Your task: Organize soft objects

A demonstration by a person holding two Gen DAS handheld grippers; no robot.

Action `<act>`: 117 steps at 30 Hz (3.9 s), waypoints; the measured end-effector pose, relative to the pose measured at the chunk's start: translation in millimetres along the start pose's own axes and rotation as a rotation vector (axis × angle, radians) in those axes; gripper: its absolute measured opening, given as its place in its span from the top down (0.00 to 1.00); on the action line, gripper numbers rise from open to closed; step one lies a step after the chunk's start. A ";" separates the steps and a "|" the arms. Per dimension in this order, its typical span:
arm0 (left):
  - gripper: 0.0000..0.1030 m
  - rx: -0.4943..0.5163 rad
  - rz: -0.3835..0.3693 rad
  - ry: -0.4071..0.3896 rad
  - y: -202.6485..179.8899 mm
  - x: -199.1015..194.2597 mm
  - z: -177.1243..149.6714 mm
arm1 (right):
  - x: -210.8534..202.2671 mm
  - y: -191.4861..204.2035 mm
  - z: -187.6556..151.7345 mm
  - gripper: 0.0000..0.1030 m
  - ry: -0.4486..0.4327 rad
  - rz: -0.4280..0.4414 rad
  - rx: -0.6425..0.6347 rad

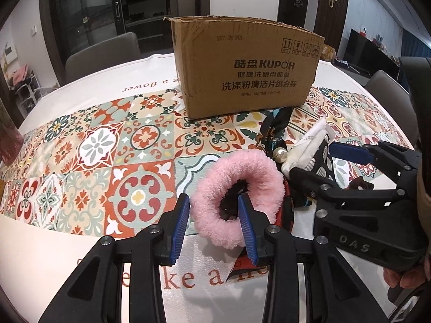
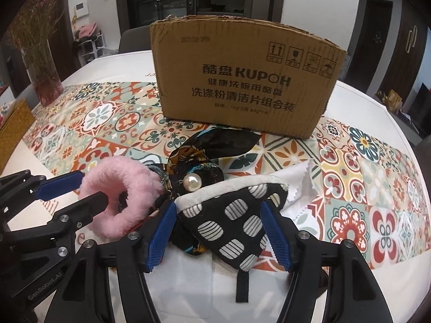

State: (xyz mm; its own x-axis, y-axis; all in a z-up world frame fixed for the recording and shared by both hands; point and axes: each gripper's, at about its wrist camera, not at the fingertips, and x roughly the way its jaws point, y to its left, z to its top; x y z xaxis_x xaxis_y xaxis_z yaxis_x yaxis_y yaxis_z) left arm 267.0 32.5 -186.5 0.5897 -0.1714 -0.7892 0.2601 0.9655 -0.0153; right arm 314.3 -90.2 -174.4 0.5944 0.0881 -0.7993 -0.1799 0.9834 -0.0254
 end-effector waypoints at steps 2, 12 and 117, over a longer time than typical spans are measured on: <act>0.64 0.005 -0.002 0.004 -1.6 2.1 -0.5 | 2.3 1.6 -0.5 0.36 0.001 0.003 -0.011; 0.71 0.011 0.000 0.016 -1.6 7.8 -0.3 | 8.7 0.0 -5.1 0.46 -0.012 0.022 0.006; 0.89 0.011 0.154 -0.569 -31.7 -116.1 180.2 | -162.3 -53.3 152.0 0.74 -0.626 -0.055 -0.037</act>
State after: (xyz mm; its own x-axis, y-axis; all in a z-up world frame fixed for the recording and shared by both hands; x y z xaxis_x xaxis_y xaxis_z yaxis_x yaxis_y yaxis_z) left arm 328.0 -13.5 16.3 0.9381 -0.1101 -0.3283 0.1445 0.9861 0.0822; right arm 346.5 -132.8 48.0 0.9477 0.1253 -0.2935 -0.1567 0.9839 -0.0859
